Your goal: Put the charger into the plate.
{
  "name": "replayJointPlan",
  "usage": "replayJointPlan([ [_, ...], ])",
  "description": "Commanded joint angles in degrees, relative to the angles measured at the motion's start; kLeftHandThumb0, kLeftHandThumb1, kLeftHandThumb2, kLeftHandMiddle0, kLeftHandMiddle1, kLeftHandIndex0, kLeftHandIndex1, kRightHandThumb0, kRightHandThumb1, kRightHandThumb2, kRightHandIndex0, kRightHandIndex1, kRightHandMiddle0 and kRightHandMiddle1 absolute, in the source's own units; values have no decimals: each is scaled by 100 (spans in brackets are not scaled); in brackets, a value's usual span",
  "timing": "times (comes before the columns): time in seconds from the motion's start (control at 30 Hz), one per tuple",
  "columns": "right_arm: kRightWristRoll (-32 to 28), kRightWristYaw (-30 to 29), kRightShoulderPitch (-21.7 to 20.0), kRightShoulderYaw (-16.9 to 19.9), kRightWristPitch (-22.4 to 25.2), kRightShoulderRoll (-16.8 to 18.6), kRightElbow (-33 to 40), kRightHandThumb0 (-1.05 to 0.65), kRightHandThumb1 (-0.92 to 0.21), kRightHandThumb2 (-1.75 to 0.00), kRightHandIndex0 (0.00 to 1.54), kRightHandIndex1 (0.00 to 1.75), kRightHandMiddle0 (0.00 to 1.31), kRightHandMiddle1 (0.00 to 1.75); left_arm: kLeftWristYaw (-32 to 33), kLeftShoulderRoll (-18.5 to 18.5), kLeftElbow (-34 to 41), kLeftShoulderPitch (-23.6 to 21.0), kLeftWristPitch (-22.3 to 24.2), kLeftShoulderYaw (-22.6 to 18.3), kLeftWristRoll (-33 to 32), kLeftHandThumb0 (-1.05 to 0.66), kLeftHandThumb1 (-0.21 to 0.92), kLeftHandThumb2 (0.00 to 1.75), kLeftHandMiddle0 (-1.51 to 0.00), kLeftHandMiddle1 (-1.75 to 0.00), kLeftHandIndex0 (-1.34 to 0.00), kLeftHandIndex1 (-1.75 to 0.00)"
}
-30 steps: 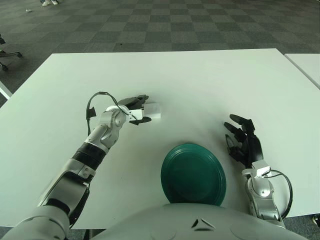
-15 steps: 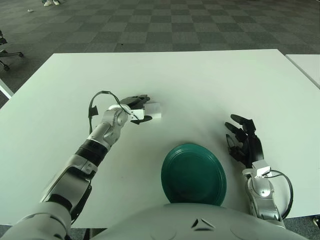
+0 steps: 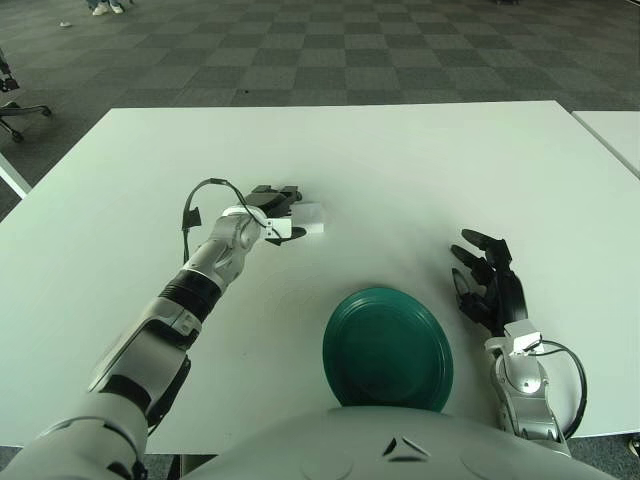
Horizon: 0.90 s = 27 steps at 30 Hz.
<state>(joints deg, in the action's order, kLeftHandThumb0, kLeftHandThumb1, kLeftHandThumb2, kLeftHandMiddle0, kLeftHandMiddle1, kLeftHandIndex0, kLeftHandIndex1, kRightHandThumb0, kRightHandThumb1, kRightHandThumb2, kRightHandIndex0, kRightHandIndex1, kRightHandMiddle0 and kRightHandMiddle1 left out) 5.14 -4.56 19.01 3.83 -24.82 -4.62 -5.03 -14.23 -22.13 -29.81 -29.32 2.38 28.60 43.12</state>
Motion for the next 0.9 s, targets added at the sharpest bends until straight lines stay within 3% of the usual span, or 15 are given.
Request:
replayJointPlan([
  [0.0, 55, 4, 296, -113, 122, 127, -663, -53, -92, -49, 36, 35, 0, 93, -145, 127, -298, 109, -85, 241, 8, -105, 92, 75, -2, -111, 0, -102],
  [0.7, 26, 30, 208, -114, -43, 105, -854, -52, -91, -50, 36, 36, 0, 94, -286, 237, -525, -63, -169, 629, 186, -105, 92, 85, -2, -159, -9, -134],
  [0.87, -21, 17, 152, -102, -80, 147, -956, -51, -90, -50, 36, 36, 0, 95, -214, 327, -693, -149, -201, 786, 351, -105, 92, 85, -21, -171, -13, -146],
])
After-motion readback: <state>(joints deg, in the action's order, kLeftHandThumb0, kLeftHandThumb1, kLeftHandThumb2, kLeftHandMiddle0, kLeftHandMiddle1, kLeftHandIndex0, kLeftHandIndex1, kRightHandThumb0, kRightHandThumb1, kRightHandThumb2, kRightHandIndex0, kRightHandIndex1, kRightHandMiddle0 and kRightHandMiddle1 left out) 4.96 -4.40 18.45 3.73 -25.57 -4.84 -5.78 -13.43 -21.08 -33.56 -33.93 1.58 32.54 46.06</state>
